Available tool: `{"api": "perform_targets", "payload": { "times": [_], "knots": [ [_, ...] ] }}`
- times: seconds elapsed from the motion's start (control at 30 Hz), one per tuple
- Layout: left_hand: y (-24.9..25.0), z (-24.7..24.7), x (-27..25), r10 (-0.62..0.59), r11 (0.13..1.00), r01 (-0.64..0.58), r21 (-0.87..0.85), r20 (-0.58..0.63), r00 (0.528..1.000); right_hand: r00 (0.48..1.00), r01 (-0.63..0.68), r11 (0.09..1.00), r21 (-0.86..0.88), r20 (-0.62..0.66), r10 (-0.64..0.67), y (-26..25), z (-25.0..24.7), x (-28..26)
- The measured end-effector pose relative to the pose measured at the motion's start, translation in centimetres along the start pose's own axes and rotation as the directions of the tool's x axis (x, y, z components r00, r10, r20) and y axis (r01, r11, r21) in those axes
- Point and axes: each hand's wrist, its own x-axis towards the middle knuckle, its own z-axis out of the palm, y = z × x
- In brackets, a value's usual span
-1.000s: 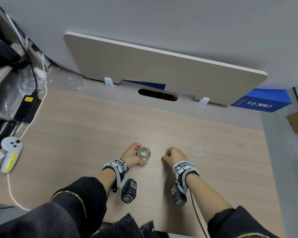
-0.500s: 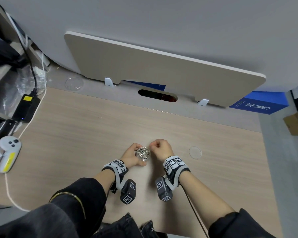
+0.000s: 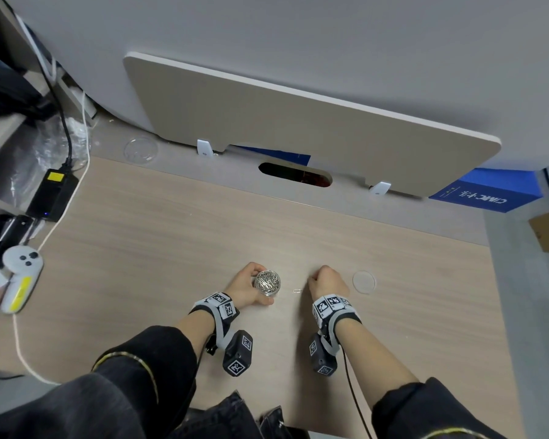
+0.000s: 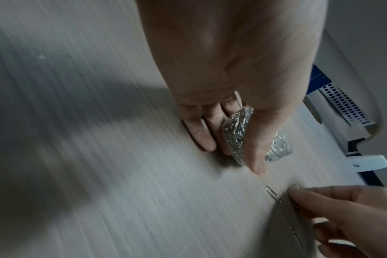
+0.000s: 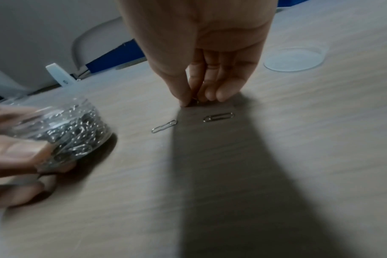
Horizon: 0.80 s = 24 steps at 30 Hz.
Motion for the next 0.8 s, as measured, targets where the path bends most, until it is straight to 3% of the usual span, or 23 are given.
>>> {"api": "perform_targets", "payload": {
  "times": [0.13,0.23,0.3,0.4,0.5,0.63,0.7,0.8],
  "knots": [
    [0.3,0.1,-0.1,0.006,1.000,-0.006,-0.004,0.008,1.000,0.995,0.072,0.997,0.016,0.073,-0.073,-0.4,-0.2,-0.2],
    [0.2,0.2,-0.1,0.015,1.000,-0.015,-0.022,-0.002,1.000,0.979,0.134,0.939,0.318,0.103,-0.174,-1.3,-0.8,-0.4],
    [0.1,0.2,-0.1,0.012,0.999,-0.012,-0.037,0.002,1.000,0.947,0.209,0.857,0.470,0.123,-0.298,-2.6,-1.2,-1.1],
    [0.3,0.1,-0.2,0.004,0.998,-0.003,-0.067,0.015,1.000,0.874,0.287,0.800,0.527,0.199,-0.444,-4.6,-1.7,-2.4],
    [0.1,0.2,0.0,0.002,0.997,0.000,-0.074,0.017,1.000,0.862,0.349,0.798,0.491,0.165,-0.479,-5.0,-1.7,-2.6],
    [-0.2,0.3,0.2,0.012,0.998,-0.012,-0.054,-0.004,1.000,0.960,0.267,0.873,0.408,-0.035,-0.277,-3.3,-1.5,-1.9],
    [-0.3,0.3,0.3,0.021,0.998,-0.021,-0.054,-0.002,1.000,0.970,0.240,0.948,0.207,-0.015,-0.242,-1.6,-1.4,-1.8],
    [-0.2,0.3,0.3,0.027,0.999,-0.027,-0.042,0.000,1.000,0.936,0.342,0.937,-0.071,0.118,-0.332,0.4,-0.6,-2.0]
  ]
}}
